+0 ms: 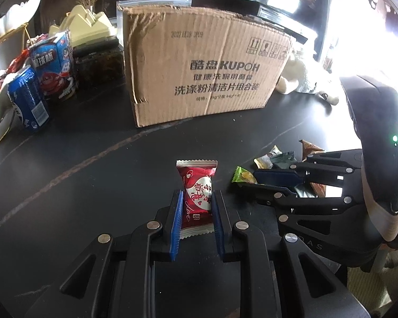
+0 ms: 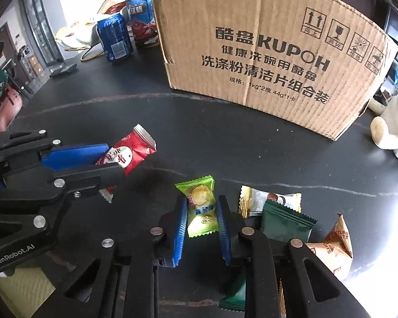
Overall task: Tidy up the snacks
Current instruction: 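Carry the biscuit packet and candy over the cardboard box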
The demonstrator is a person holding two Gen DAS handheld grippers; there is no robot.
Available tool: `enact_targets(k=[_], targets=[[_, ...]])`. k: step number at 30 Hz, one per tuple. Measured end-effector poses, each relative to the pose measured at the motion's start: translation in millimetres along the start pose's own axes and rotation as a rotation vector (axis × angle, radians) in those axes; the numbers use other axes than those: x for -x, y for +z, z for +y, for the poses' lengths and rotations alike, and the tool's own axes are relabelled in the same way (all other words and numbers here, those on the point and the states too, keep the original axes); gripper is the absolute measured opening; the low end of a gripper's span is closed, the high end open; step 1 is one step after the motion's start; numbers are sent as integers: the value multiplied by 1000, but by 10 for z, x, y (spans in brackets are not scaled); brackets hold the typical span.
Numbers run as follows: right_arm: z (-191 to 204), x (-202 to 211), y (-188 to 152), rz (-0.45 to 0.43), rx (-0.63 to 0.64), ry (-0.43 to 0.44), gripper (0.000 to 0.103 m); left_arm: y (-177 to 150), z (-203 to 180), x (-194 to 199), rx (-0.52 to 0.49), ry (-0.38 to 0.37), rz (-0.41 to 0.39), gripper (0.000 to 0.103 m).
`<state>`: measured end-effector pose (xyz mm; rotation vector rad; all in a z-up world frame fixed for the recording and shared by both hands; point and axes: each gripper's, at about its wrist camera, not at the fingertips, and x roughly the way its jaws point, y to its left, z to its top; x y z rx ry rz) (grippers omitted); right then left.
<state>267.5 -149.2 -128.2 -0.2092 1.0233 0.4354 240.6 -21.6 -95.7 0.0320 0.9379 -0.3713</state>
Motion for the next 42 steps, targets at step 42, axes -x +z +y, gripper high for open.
enact_targets(k=[42], targets=[[-389, 1802, 876, -473, -106, -73, 20, 1258, -282, 1204, -41, 65, -379, 22]])
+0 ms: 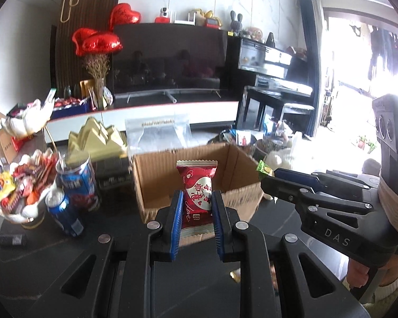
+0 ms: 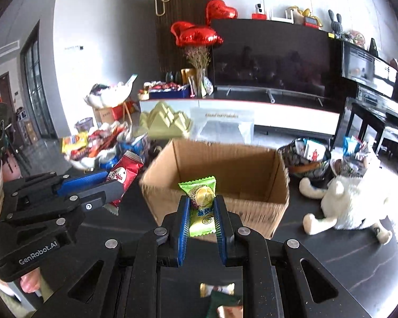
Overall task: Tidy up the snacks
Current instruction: 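Carry the biscuit packet and candy over the cardboard box, then open both grippers to drop the packet and candy into the box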
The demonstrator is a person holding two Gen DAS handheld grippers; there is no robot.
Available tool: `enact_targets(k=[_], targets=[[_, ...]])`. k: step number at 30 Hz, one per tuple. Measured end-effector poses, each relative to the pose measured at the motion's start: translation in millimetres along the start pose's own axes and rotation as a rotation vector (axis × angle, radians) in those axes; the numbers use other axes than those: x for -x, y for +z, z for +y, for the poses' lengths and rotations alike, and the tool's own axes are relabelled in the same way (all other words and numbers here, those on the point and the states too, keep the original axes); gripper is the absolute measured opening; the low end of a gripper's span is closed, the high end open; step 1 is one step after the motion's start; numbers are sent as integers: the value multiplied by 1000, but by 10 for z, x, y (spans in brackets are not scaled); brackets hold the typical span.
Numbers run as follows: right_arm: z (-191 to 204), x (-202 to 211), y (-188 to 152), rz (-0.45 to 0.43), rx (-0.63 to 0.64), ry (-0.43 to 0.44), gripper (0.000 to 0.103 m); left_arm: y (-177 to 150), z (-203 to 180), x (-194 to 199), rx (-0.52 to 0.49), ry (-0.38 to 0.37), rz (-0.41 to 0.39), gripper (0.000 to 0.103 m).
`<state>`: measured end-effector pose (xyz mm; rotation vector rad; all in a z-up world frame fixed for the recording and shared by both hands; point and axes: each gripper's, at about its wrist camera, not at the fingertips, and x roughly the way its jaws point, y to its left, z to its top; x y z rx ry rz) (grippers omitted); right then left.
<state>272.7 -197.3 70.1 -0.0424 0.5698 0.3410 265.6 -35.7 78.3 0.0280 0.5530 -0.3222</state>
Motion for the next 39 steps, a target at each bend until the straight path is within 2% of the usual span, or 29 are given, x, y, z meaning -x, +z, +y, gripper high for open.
enact_targets(k=[8, 18, 20, 21, 22, 24, 29, 37, 39], targets=[[-190, -189, 240, -1, -35, 7, 20, 252, 33, -242, -4, 0, 4, 22], [-363, -623, 417, 27, -37, -12, 20, 420, 216, -816, 31, 15, 58, 23], [-398, -698, 425, 32, -45, -18, 20, 438, 235, -899, 37, 36, 63, 27], [-415, -726, 429, 29, -49, -29, 21, 442, 252, -932, 42, 50, 69, 32], [-434, -752, 430, 27, -54, -43, 30, 439, 265, -937, 46, 55, 70, 37], [-465, -769, 409, 28, -73, -71, 48, 406, 276, -909, 51, 61, 70, 38], [-429, -623, 277, 14, -76, -76, 48, 307, 183, -720, 29, 70, 55, 46], [-328, -187, 17, -17, -68, -105, 61, 74, -45, -346, 25, 28, 47, 48], [-325, -84, -49, -24, -68, -105, 61, 25, -117, -275, 20, 20, 46, 50]])
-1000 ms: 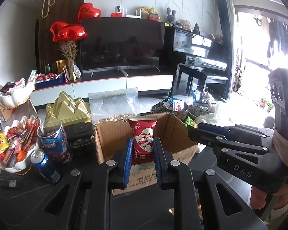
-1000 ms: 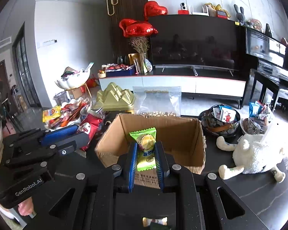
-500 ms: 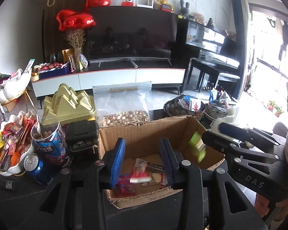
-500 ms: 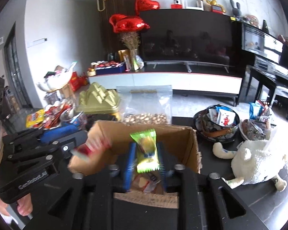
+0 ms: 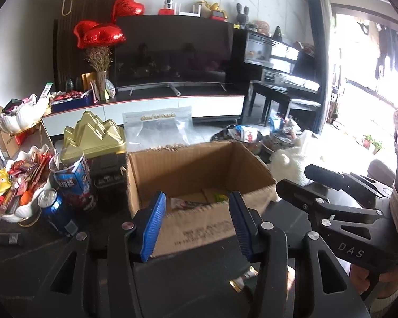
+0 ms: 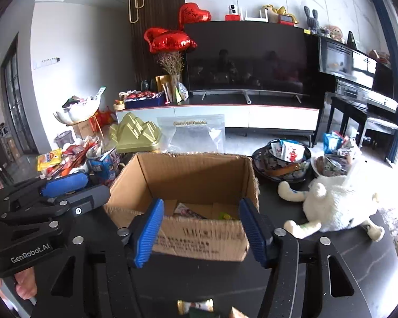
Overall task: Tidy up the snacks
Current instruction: 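Move both tools back to the green packet and Fortune Biscuits packet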
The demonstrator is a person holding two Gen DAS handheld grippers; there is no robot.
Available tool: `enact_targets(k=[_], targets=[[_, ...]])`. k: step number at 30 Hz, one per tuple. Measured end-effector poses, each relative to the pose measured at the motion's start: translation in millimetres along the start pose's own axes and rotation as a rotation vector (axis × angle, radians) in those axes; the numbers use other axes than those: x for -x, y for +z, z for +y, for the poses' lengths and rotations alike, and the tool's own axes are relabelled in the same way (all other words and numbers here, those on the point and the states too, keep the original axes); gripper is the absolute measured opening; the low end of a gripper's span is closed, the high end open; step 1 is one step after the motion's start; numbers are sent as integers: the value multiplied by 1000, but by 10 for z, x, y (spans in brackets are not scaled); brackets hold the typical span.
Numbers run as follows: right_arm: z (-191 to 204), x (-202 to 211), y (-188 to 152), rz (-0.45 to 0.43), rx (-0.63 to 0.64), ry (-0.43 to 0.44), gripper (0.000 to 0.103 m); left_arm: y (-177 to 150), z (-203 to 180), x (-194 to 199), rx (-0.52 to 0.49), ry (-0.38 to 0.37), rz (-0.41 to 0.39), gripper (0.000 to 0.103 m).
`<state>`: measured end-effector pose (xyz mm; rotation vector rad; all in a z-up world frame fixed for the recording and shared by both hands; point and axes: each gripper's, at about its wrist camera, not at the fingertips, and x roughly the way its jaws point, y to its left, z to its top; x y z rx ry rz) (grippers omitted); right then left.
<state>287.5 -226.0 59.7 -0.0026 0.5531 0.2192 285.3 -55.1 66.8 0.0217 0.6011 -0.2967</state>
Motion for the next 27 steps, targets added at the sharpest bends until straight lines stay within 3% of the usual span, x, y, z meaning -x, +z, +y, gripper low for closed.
enact_targets(k=[9, 15, 27], targets=[[-215, 323, -371, 32, -85, -15, 62, -366, -349, 222, -21, -30, 4, 51], [-360, 375, -704, 69, -177, -17, 68, -614, -492, 160, -30, -38, 35, 51], [-525, 104, -1422, 186, -385, -44, 72, -1026, -600, -96, -79, 10, 96, 51]])
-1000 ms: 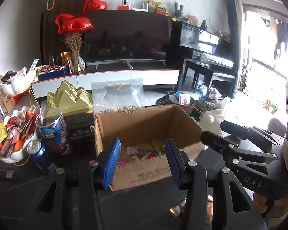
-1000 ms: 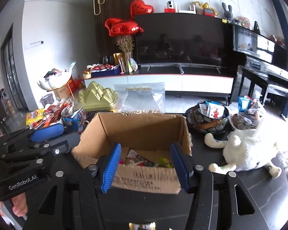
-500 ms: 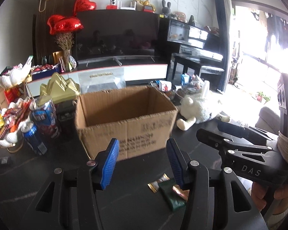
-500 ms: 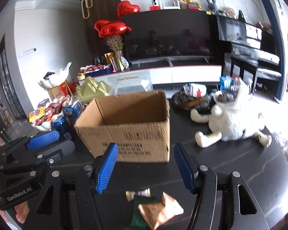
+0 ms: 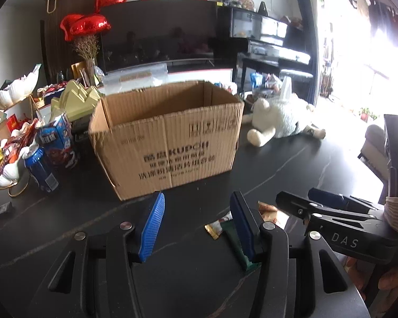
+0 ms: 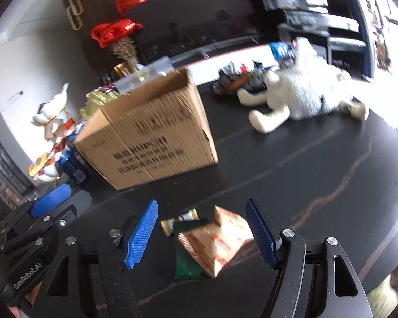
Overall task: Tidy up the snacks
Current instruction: 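Move both tools back to the green packet and Fortune Biscuits packet, then grasp the dark green packet with the left gripper while the right grasps the Fortune Biscuits packet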
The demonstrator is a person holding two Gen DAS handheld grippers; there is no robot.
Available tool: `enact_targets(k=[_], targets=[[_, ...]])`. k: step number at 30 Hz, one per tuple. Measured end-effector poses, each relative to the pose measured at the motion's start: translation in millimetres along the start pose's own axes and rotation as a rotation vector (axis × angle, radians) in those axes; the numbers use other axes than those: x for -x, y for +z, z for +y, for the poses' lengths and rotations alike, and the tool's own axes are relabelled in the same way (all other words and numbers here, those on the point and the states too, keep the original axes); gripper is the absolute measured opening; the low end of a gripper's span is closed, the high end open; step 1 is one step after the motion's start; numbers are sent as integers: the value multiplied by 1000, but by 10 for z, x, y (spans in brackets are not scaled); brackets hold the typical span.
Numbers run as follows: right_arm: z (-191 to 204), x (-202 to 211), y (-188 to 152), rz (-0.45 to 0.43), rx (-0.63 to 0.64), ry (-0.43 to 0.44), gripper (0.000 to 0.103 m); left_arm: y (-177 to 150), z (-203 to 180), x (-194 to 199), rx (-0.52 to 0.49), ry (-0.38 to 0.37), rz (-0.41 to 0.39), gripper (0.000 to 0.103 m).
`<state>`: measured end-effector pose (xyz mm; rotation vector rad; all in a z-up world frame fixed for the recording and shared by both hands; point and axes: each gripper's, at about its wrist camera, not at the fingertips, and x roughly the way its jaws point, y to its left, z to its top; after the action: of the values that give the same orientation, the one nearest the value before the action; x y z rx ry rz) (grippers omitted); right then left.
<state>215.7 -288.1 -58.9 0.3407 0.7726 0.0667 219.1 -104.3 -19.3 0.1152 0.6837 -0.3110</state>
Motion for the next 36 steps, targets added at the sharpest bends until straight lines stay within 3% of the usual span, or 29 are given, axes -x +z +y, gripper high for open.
enact_targets(k=[6, 15, 22, 26, 31, 36], targets=[[-226, -235, -187, 62, -158, 21, 75, -122, -116, -198, -41, -5, 40, 51], [-414, -486, -266, 121, -283, 45, 75, -239, -148, -435, -49, -4, 81, 51], [-413, -638, -253, 144, -301, 38, 75, -292, -117, -547, -29, -11, 110, 51], [-350, -663, -231, 139, -245, 12, 75, -323, -83, -566, -1, -23, 125, 51], [-293, -681, -250, 143, -183, 11, 53, -357, -47, -575, 36, -29, 141, 51], [-257, -617, -243, 117, -138, -6, 45, -379, -44, -589, 72, -51, 161, 51]])
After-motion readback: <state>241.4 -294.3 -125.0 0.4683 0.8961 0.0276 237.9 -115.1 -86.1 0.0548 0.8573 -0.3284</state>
